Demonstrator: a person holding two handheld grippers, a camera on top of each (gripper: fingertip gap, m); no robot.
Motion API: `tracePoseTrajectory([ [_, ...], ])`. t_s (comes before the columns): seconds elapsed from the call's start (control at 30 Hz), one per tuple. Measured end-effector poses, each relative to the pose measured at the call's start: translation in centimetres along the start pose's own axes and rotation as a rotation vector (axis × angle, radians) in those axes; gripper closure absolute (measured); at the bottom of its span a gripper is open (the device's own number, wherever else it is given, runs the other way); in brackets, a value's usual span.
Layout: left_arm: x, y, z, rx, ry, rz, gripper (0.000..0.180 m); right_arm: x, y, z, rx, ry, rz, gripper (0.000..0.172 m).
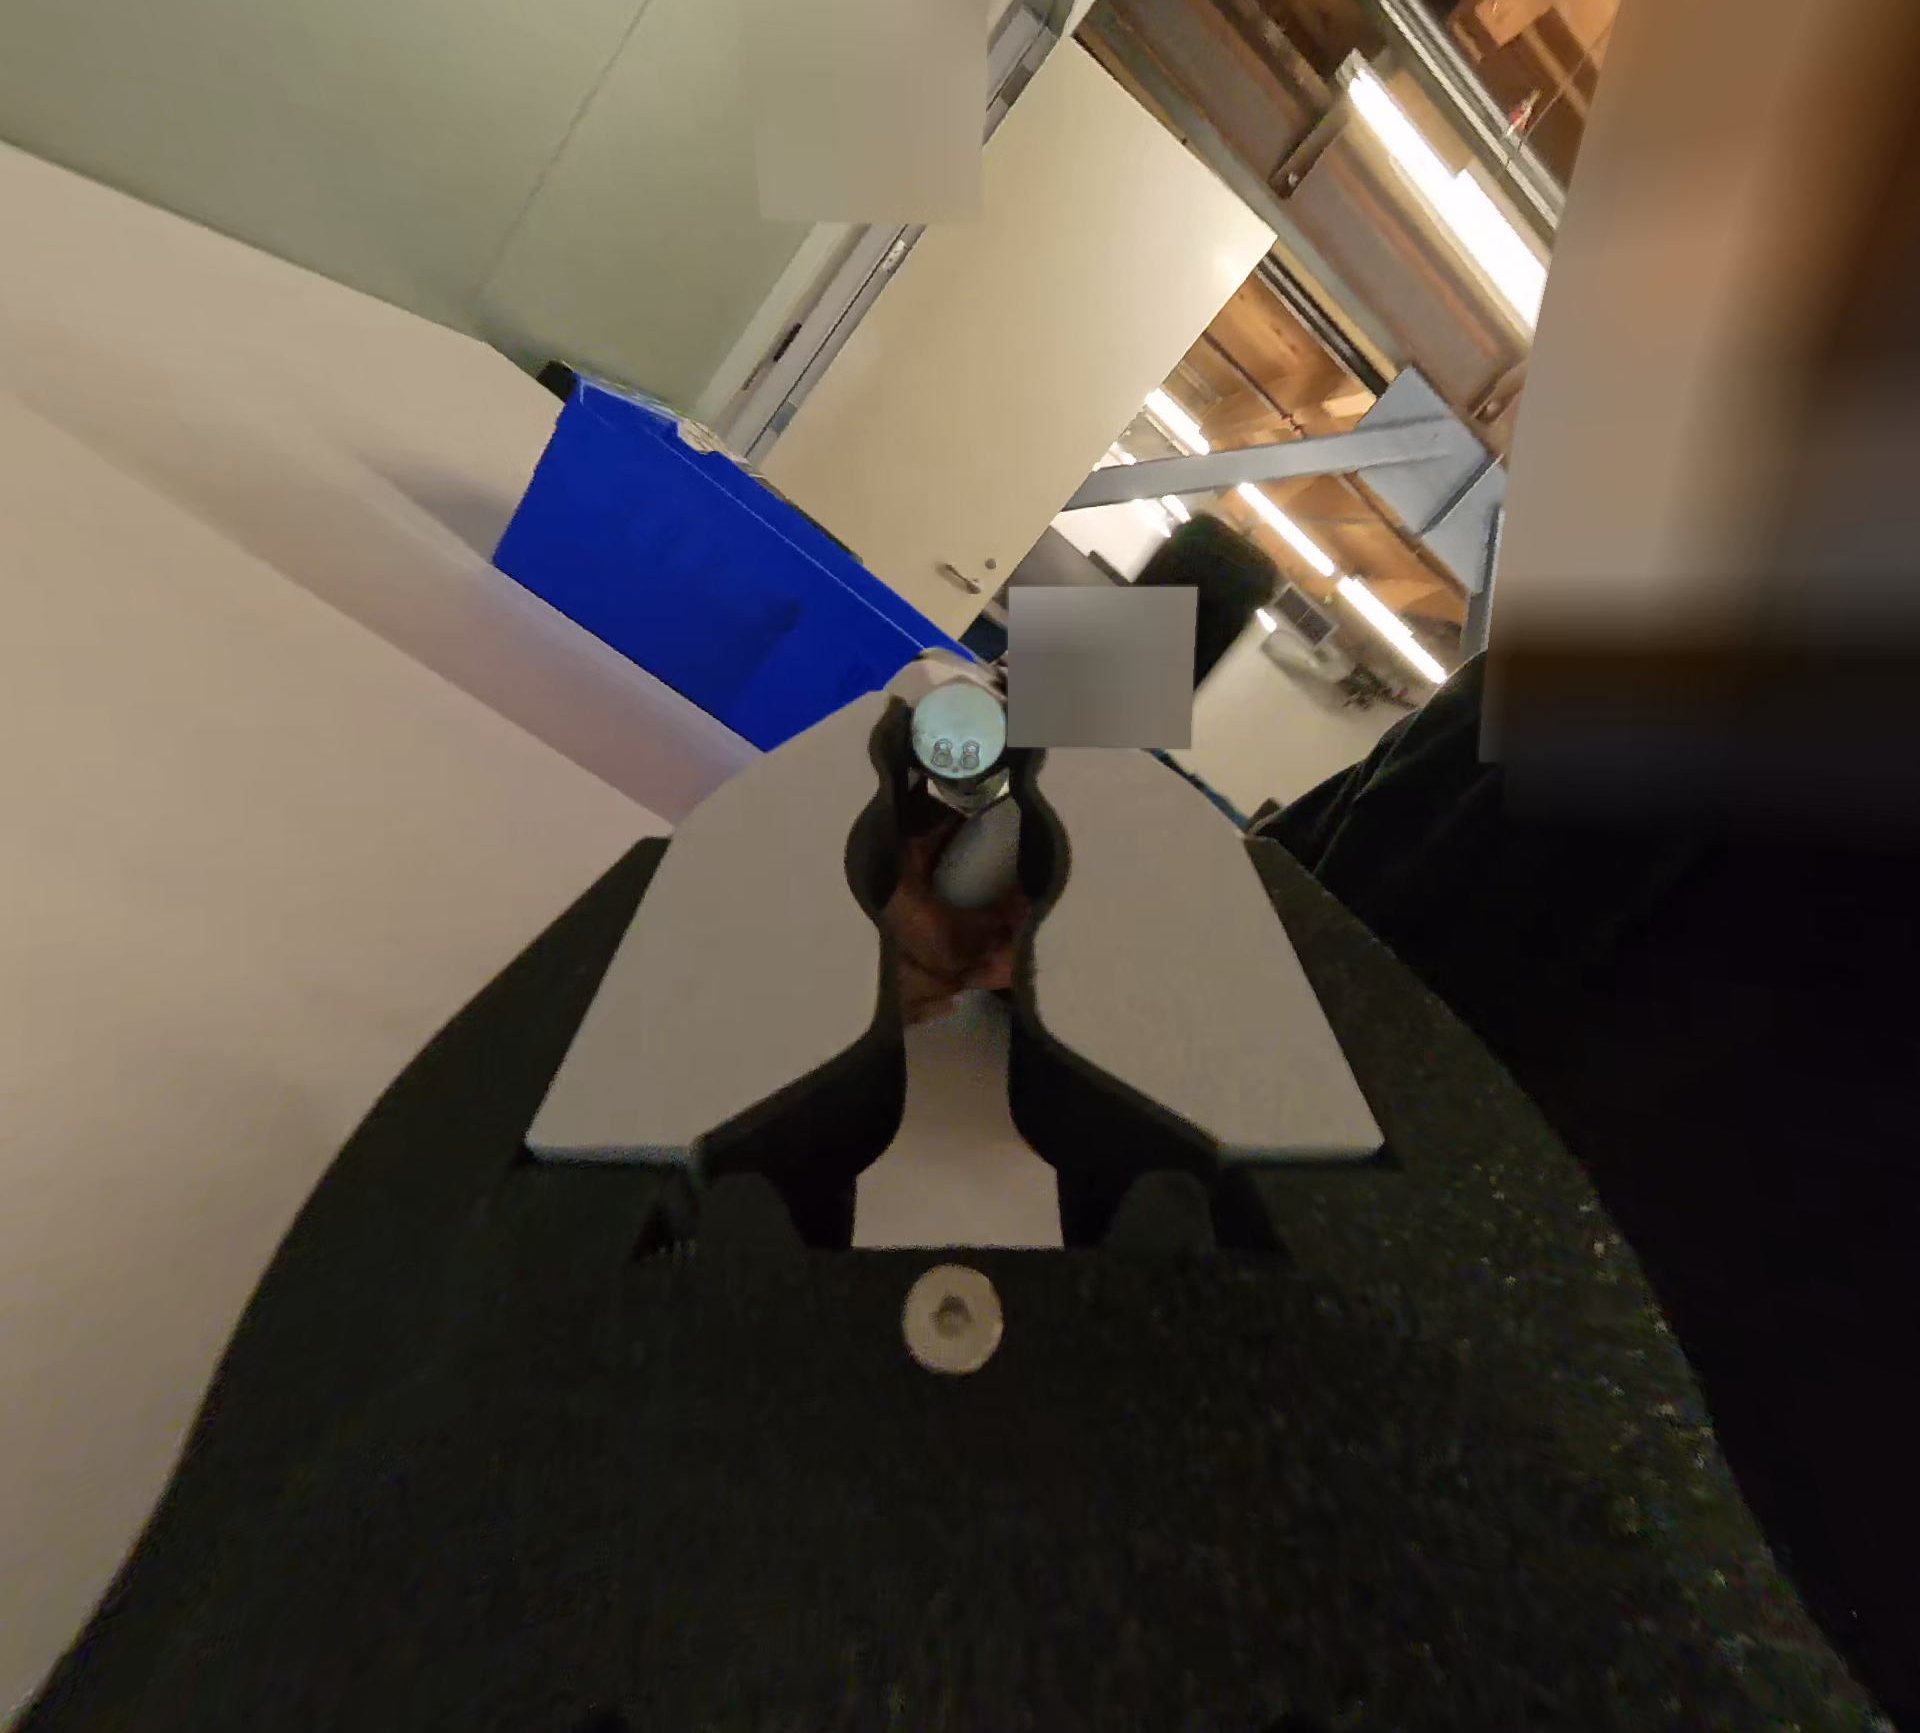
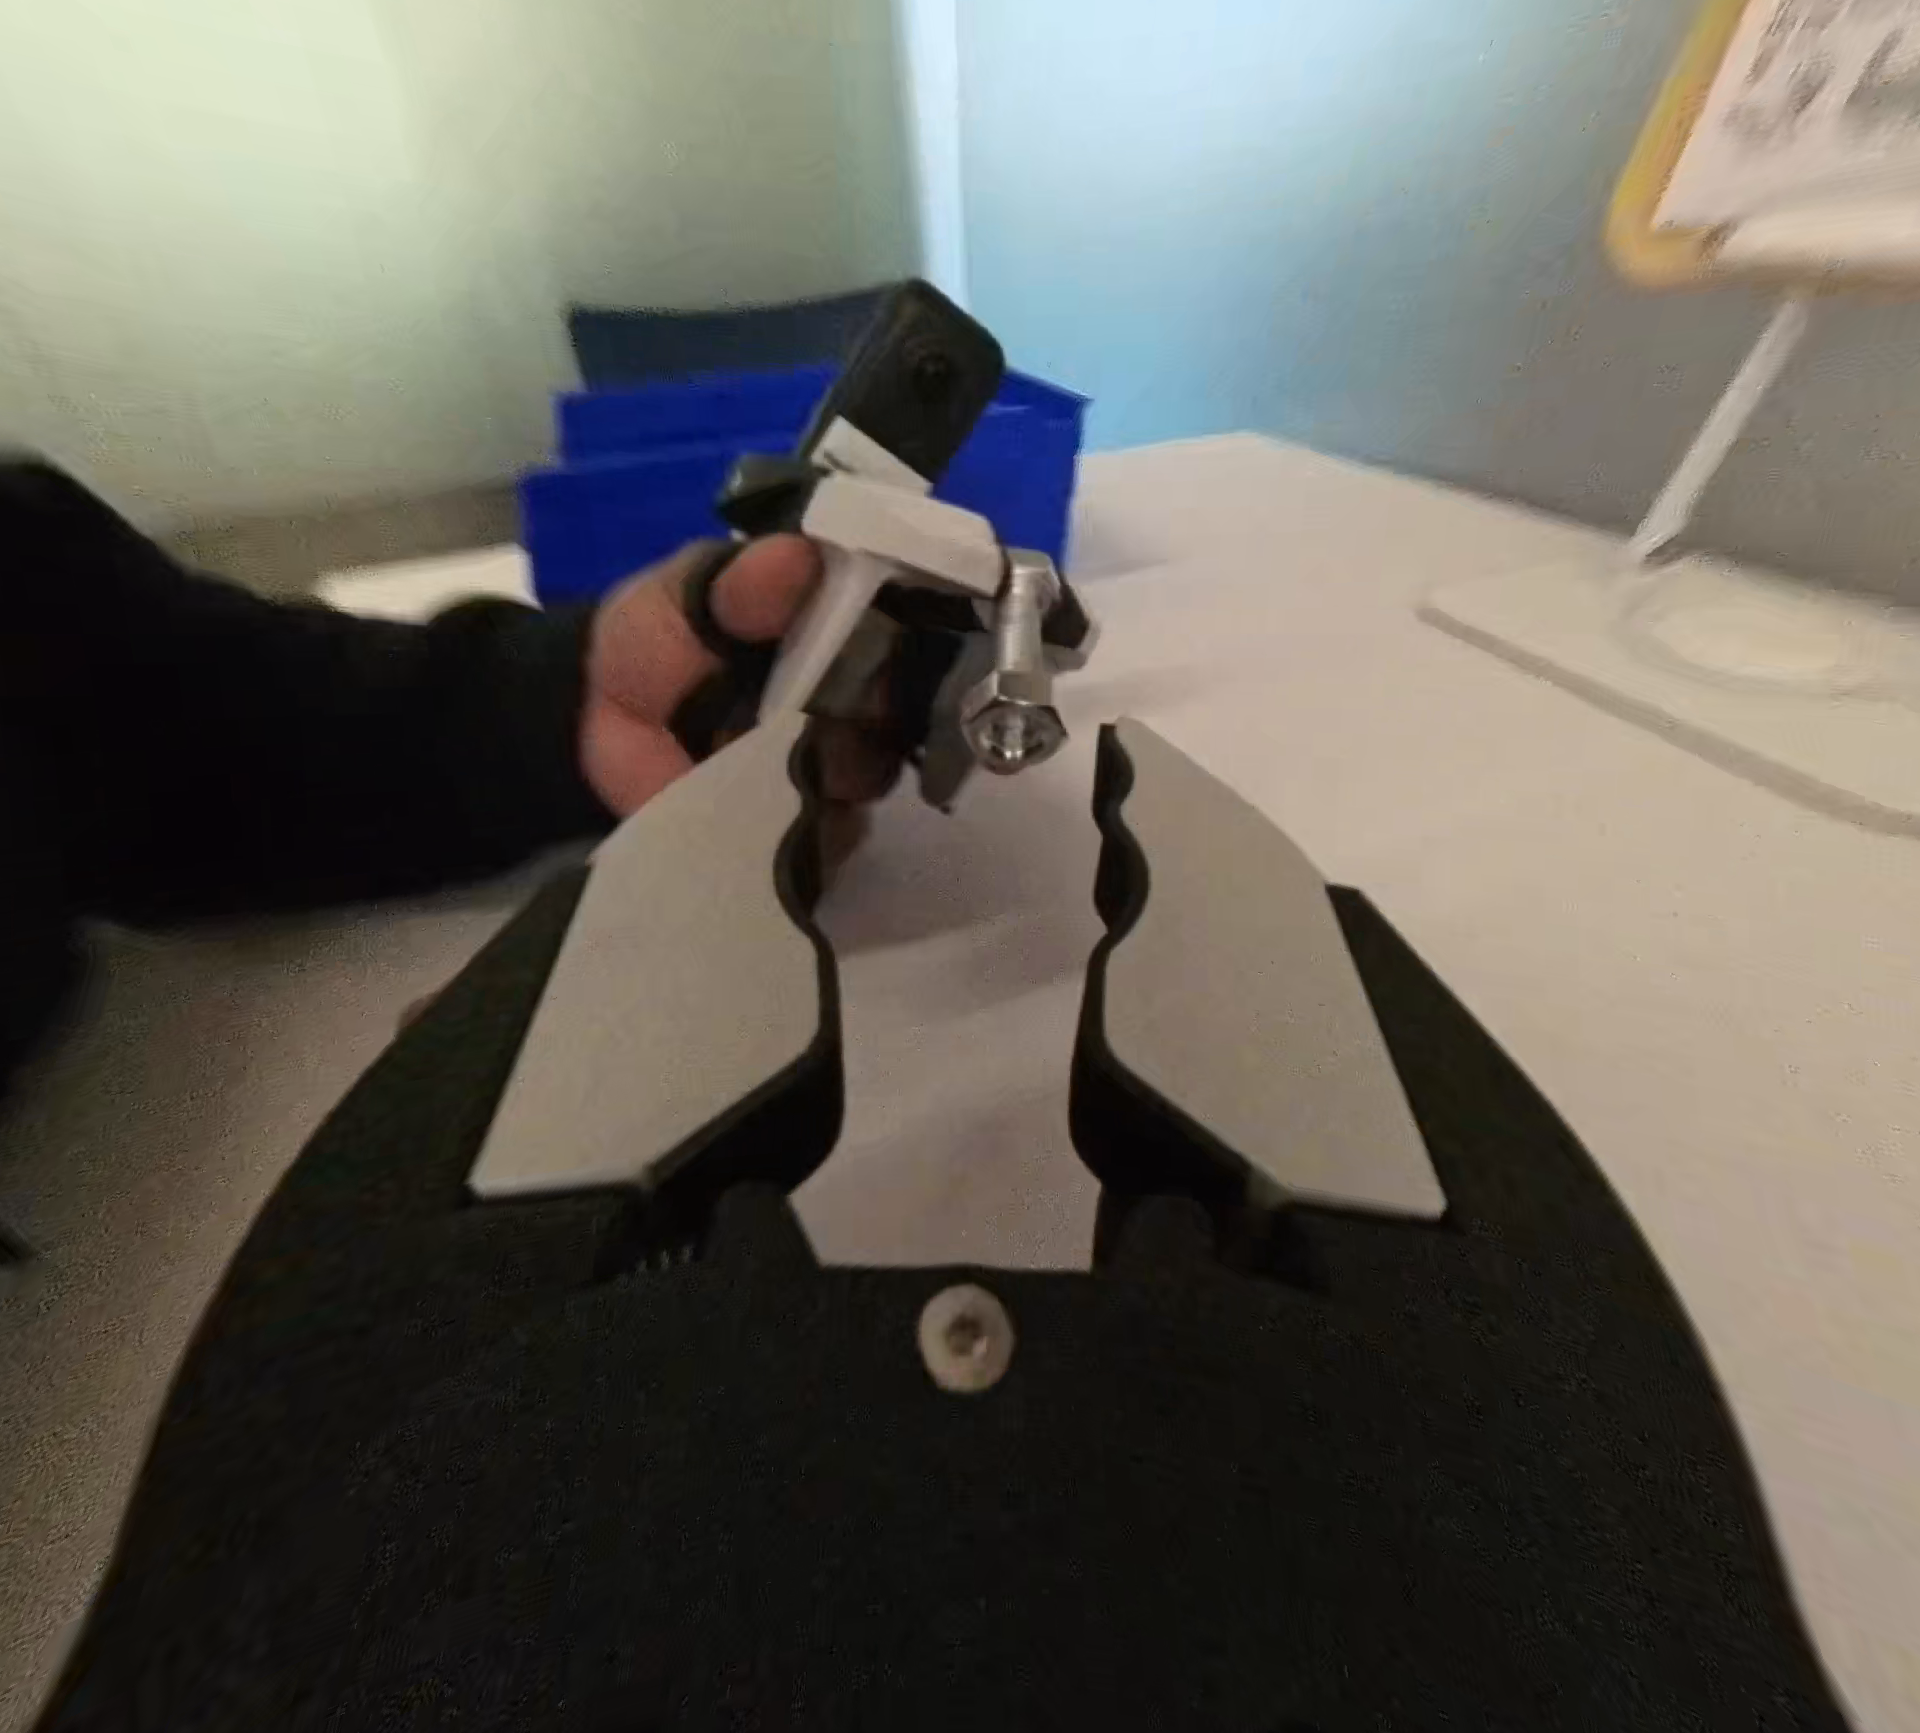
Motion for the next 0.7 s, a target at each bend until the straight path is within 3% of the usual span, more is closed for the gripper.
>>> tracePoseTrajectory([
  [0.1, 0.0, 0.3, 0.1, 0.014, -0.02, 0.076, 0.163, -0.1, 1.2, -0.3, 0.157, 0.073, 0.38, 0.124],
  [0.17, 0.0, 0.4, 0.2, 0.018, -0.027, 0.107, 0.163, -0.3, 1.9, -0.5, 0.21, 0.096, 0.521, 0.135],
  [0.27, -0.1, 0.3, 0.2, 0.033, -0.036, 0.117, 0.163, -0.7, 2.0, -0.5, 0.251, 0.073, 0.549, 0.153],
  [0.37, -0.1, 0.3, 0.2, 0.023, -0.039, 0.111, 0.163, -0.7, 1.7, -0.4, 0.222, 0.046, 0.468, 0.155],
  [0.53, -0.3, 0.0, 0.2, 0.037, -0.06, 0.052, 0.163, -0.3, 1.4, -0.8, 0.031, 0.028, 0.098, 0.155],
  [0.7, -0.5, -0.3, 0.0, 0.025, -0.076, -0.039, 0.163, -0.8, -0.4, -0.5, -0.297, -0.084, -0.684, 0.155],
])
Point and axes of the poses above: each gripper's, where its closed fingertips meet, z out along the fingers, x out of its top, y = z × x across the jaws, the point moved 6 cm from there along -z, back along the fingers, and after that the axes turned 6 degrees about -y, right-handed, at the moved point
